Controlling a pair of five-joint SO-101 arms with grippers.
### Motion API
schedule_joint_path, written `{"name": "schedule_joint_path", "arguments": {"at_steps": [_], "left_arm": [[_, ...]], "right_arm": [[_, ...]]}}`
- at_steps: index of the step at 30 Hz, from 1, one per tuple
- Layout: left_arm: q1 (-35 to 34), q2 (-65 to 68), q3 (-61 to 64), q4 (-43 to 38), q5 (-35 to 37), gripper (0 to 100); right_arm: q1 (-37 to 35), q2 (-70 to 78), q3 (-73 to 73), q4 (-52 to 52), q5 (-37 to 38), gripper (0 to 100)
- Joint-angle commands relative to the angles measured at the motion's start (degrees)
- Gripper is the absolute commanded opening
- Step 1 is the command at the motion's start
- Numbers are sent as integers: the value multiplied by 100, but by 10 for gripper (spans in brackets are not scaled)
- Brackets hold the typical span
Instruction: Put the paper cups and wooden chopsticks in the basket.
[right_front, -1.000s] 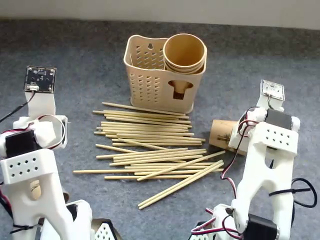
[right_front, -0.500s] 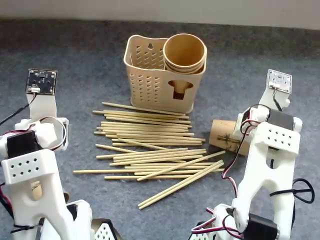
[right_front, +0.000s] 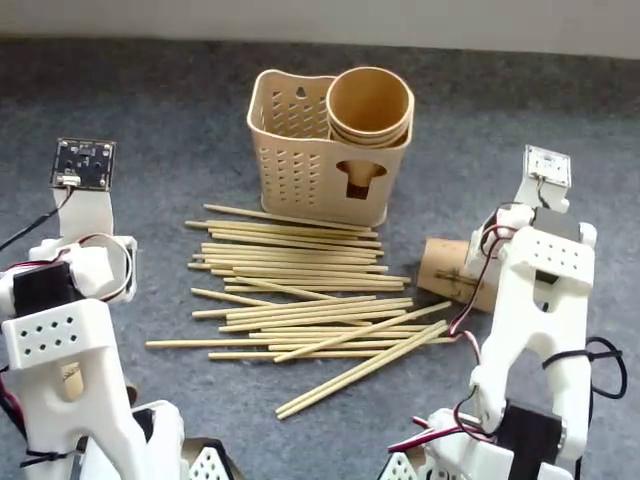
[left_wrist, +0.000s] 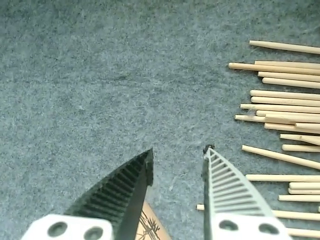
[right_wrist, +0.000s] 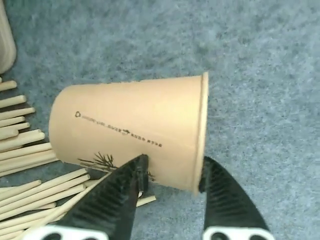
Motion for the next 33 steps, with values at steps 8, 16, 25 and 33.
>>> {"name": "schedule_joint_path", "arguments": {"at_steps": [8, 16, 25, 33], "left_arm": [[-57, -136, -31, -88, -35, 168], [-66, -136, -31, -79, -35, 168], [-66, -136, -31, -53, -35, 168], [-66, -136, 127, -79, -26, 168]], "right_arm": [[-295, -866, -251, 409, 79, 12], [-426, -2149, -268, 1156, 870, 5], [-391, -2466, -224, 1323, 1644, 5], [-435, -2642, -699, 1930, 2479, 5]]}}
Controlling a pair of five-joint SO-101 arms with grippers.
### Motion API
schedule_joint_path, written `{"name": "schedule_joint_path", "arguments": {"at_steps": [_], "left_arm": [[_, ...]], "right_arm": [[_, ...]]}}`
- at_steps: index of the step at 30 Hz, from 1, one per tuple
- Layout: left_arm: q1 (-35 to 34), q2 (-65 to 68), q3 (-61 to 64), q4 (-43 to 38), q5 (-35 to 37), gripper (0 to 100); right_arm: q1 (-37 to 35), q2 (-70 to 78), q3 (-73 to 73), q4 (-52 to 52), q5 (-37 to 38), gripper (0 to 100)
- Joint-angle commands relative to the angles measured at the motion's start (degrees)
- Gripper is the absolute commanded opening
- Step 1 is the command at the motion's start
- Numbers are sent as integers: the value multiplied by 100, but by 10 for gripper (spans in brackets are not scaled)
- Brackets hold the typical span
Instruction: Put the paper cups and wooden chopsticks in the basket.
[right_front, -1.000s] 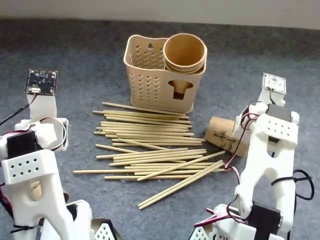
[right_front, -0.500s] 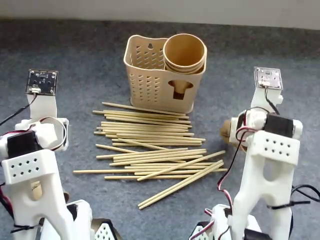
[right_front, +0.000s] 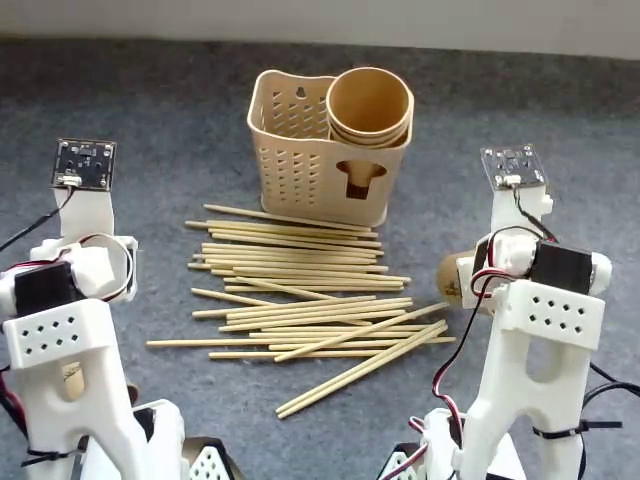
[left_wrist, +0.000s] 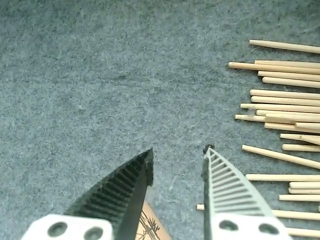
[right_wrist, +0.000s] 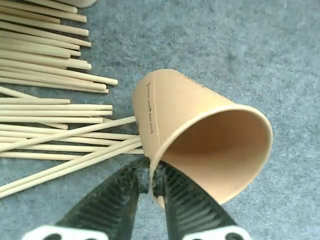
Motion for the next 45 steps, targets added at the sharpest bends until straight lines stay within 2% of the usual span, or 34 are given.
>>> {"name": "schedule_joint_path", "arguments": {"at_steps": [1, 6, 14, 19, 24, 28, 34, 45], "left_arm": [[-48, -136, 171, -79, -35, 168], [-40, -136, 207, -88, -35, 168], [-31, -136, 382, -97, 141, 168], [-22, -136, 523, -440, 193, 168], [-22, -136, 611, -457, 229, 168], [-22, -136, 796, -492, 519, 168], [-22, -136, 787, -492, 519, 168], [-22, -136, 804, -492, 510, 168]], "right_arm": [[-75, -418, -549, 171, 484, 5], [-101, -1086, -716, 163, 826, 5], [-1051, -2000, -1270, 127, 1152, 5], [-1622, -2018, -1903, 101, 1152, 5], [-1833, -2018, -2132, -681, 1178, 5], [-1859, -2018, -2097, -1473, 1565, 5], [-2211, -1912, -1604, -2396, 1908, 5], [-2273, -585, -1516, -2835, 1916, 5]]}}
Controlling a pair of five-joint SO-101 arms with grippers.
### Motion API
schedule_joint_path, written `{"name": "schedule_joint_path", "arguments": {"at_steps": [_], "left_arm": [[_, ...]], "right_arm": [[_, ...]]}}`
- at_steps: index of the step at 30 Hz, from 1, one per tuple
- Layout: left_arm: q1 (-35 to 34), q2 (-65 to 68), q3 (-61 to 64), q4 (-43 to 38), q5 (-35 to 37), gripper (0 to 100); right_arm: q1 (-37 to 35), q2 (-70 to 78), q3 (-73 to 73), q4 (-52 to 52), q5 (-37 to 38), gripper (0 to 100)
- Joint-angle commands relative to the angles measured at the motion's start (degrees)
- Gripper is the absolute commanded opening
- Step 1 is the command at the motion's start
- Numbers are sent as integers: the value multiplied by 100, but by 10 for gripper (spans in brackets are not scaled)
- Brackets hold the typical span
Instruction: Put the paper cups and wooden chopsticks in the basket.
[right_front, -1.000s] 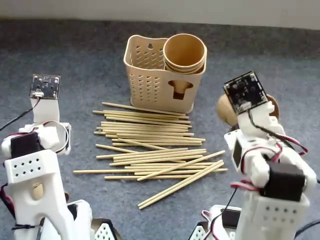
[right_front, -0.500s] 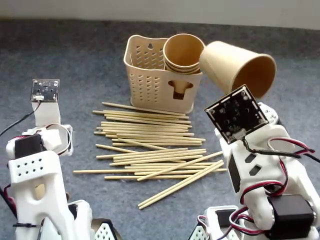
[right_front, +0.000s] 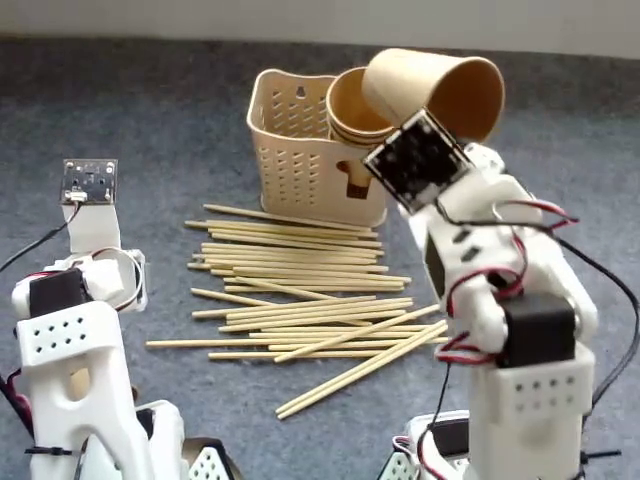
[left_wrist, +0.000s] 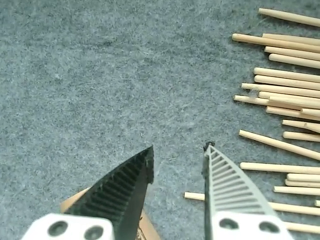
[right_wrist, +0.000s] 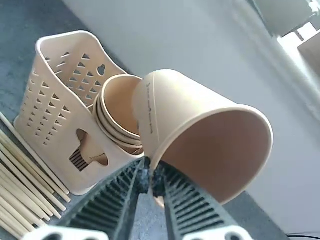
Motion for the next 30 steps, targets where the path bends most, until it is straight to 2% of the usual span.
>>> {"name": "schedule_joint_path", "arguments": {"at_steps": [1, 6, 16, 20, 24, 30], "left_arm": [[-22, -136, -40, -97, 26, 168], [-22, -136, 75, -97, 26, 168], [-31, -136, 75, -97, 26, 168], [-31, -136, 75, -97, 26, 168], [-31, -136, 75, -97, 26, 168], [-31, -136, 75, -88, 26, 168]], "right_arm": [[-66, 312, -189, -207, 70, 5], [-312, 576, -189, -180, 79, 5], [-312, 945, -189, -277, 79, 11], [-312, 901, -189, -426, 26, 94], [-321, 910, -189, -848, -571, 187], [-488, 971, -145, -1692, -993, 195]]}}
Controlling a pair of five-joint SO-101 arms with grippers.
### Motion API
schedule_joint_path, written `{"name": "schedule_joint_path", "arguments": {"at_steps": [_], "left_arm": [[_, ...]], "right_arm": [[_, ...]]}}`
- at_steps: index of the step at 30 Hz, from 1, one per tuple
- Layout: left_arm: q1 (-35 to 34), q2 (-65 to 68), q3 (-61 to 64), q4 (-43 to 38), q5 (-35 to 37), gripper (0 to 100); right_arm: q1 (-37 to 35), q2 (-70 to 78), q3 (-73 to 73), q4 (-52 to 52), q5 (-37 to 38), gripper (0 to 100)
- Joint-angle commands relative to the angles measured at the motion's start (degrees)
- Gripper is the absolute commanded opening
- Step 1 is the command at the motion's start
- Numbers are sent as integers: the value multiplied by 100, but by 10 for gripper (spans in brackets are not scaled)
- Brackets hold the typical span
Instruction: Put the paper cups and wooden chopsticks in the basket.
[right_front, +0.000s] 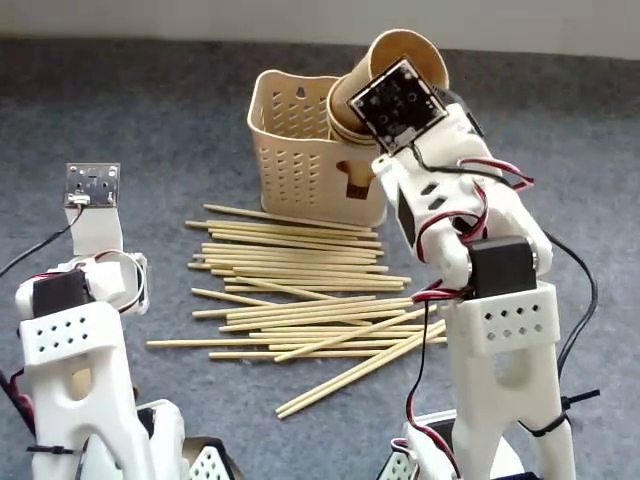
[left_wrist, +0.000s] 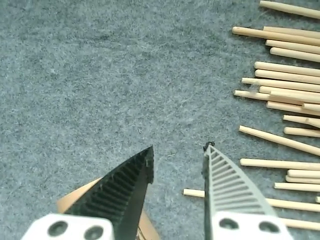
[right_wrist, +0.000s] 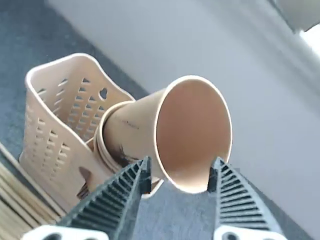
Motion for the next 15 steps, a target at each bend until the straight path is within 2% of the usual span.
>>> {"name": "schedule_joint_path", "arguments": {"at_steps": [1, 6, 15], "left_arm": [[-31, -136, -31, -79, 26, 168], [-31, -136, -31, -70, 26, 168], [-40, -136, -31, -53, 26, 168]], "right_arm": [[-295, 13, -145, -646, -202, 195], [-646, 224, -136, -971, -589, 195], [-699, 1279, -189, -971, -1090, 195]]}}
